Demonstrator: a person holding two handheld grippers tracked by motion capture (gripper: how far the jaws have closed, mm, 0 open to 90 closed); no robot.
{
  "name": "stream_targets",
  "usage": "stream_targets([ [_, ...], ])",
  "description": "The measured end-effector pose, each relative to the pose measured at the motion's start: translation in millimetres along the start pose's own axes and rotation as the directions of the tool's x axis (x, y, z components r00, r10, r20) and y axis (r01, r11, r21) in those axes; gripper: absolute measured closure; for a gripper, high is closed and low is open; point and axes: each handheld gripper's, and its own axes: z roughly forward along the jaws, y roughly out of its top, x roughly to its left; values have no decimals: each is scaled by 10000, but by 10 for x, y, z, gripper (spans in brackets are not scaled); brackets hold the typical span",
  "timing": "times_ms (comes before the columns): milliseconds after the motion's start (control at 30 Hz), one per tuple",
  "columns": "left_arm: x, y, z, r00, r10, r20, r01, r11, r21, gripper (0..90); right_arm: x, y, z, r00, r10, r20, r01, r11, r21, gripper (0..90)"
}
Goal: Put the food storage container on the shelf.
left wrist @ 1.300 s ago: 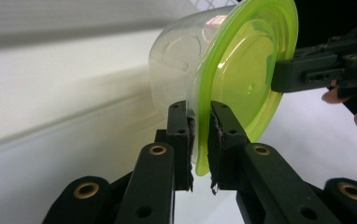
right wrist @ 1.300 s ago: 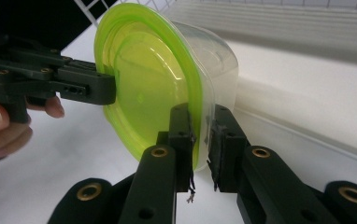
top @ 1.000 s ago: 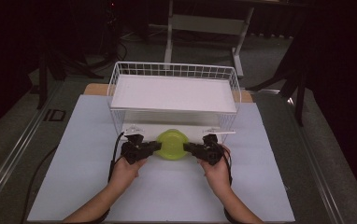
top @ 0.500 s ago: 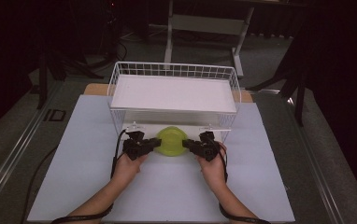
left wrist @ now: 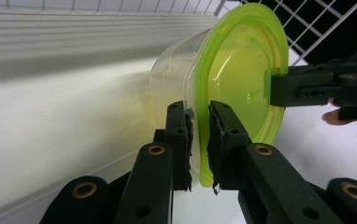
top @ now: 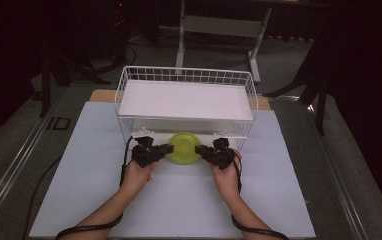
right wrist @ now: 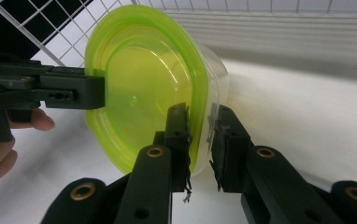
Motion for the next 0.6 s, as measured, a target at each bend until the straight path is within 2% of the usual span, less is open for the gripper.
stream_targets([
  [33, 5, 8, 5, 10000, -62, 35, 62, 10000, -53, 793, -2, 9, 4, 10000, -50, 86, 51, 10000, -28, 760],
  [200, -18, 53, 27, 9989, 405, -241, -409, 9990, -195, 781, 6, 46, 5, 9984, -256, 505, 269, 9993, -265, 725],
  [300, -17, 63, 44, 9975, 587, -402, -602, 9975, -375, 765, 5, 50, 11, 9956, -523, 782, 557, 9976, -420, 695],
  [467, -12, 66, 71, 9964, 595, -606, -637, 9954, -714, 749, 22, 59, 34, 9880, -1021, 1158, 1104, 9916, -678, 695],
  [600, -11, 76, 92, 9941, 642, -872, -714, 9940, -828, 719, -3, 68, 64, 9884, -860, 1254, 975, 9913, -889, 658],
])
